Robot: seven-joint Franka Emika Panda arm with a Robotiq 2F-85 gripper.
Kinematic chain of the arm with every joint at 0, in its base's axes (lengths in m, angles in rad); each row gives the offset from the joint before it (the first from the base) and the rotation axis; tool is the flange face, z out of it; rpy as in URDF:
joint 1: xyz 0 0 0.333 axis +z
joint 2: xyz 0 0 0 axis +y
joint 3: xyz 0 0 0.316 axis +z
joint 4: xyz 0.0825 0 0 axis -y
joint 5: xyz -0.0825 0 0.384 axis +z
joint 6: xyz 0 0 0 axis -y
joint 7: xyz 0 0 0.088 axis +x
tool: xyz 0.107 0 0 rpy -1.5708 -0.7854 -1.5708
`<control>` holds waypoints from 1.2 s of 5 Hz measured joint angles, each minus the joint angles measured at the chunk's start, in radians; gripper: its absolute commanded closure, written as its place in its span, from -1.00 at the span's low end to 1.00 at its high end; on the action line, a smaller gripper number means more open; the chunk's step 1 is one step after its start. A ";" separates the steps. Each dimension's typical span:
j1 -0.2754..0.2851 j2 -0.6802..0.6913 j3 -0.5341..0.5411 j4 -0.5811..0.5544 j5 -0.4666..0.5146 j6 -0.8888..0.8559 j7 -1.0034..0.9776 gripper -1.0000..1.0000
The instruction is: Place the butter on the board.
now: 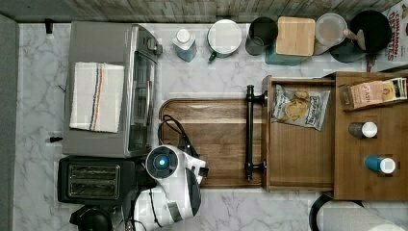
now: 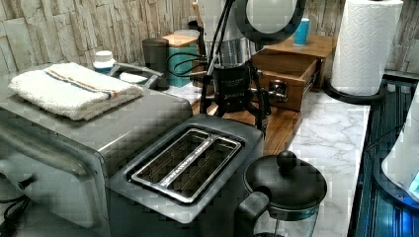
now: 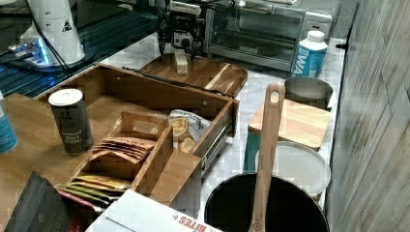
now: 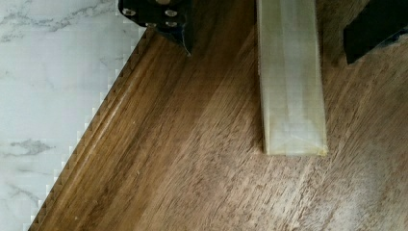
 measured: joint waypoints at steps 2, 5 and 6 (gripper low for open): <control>0.001 -0.001 0.001 0.000 0.001 0.000 0.000 -1.00; 0.001 -0.001 0.001 0.000 -0.003 0.026 0.000 -1.00; 0.001 -0.001 0.001 -0.002 -0.003 0.016 0.000 -1.00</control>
